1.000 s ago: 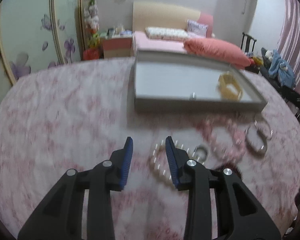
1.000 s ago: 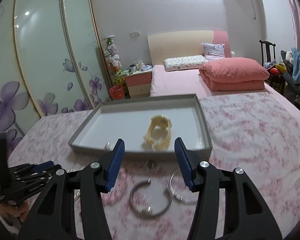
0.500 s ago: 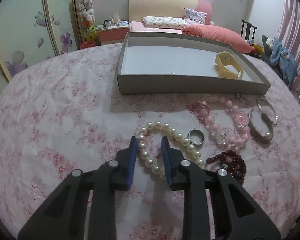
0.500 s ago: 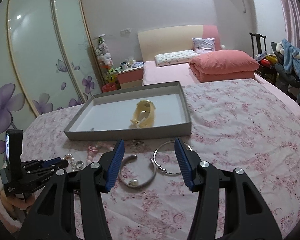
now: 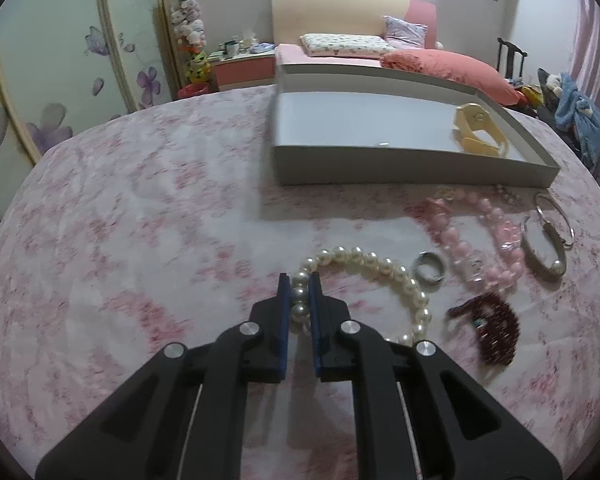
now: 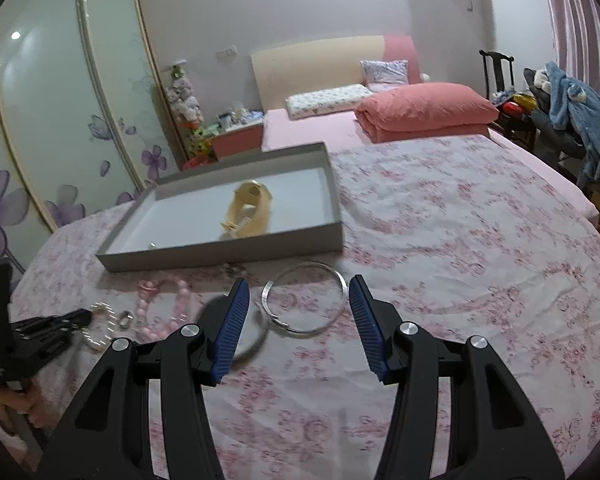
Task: Organize jewelry
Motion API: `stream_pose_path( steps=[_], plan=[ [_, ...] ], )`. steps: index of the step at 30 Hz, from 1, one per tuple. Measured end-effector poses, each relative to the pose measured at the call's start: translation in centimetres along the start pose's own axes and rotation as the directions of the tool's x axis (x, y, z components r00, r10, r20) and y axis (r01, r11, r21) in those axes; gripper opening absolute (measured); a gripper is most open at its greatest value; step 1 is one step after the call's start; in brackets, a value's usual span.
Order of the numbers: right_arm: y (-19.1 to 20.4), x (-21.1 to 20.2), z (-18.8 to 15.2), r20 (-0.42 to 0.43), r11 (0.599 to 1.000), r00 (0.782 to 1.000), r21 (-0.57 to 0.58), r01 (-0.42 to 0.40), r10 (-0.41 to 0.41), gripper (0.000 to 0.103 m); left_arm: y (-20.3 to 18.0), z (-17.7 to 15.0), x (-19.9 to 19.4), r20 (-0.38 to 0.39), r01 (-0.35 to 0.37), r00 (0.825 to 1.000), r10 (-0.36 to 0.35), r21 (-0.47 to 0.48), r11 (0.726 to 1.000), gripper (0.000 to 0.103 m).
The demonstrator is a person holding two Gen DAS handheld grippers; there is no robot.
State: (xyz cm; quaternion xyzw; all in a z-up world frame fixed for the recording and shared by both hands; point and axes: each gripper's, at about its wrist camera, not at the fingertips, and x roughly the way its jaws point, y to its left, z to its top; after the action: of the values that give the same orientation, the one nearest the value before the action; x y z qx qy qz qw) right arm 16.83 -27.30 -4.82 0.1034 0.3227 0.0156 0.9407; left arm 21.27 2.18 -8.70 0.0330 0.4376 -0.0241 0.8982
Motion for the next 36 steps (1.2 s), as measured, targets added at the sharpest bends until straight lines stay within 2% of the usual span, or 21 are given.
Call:
stream_pose_path(
  steps=[6,14,17,22,26,36],
  plan=[
    [-0.3,1.8,-0.7,-0.105,0.997,0.993,-0.052,0.051,-0.056,0.053,2.6,-0.7,-0.6,0.005,-0.044,0.999,0.044,-0.023,0.999,0.01],
    [0.6,4.2,-2.1,-0.235,0.986,0.964,-0.139,0.093,-0.124,0.055,3.3,-0.9,-0.7,0.006,-0.036,0.999,0.036,-0.036,0.999,0.01],
    [1.1,4.7,-1.8,-0.24,0.984,0.963,-0.155,0.084,-0.12,0.061,3.3,-1.0,-0.7,0.006,-0.03,1.0,0.031,-0.04,0.999,0.01],
    [2.2,6.0,-0.9,-0.246,0.983,0.962,-0.169,0.073,-0.114,0.063,3.4,-1.1,-0.8,0.006,-0.027,1.0,0.028,-0.043,0.999,0.01],
    [2.8,7.3,-0.1,-0.246,0.981,0.961,-0.174,0.084,-0.126,0.07,3.4,-1.1,-0.9,0.006,-0.027,1.0,0.027,-0.043,0.999,0.01],
    [2.4,7.3,-0.1,-0.225,0.982,0.968,-0.173,0.073,-0.112,0.068,3.3,-1.1,-0.8,0.006,-0.023,1.0,0.023,-0.045,0.999,0.01]
  ],
)
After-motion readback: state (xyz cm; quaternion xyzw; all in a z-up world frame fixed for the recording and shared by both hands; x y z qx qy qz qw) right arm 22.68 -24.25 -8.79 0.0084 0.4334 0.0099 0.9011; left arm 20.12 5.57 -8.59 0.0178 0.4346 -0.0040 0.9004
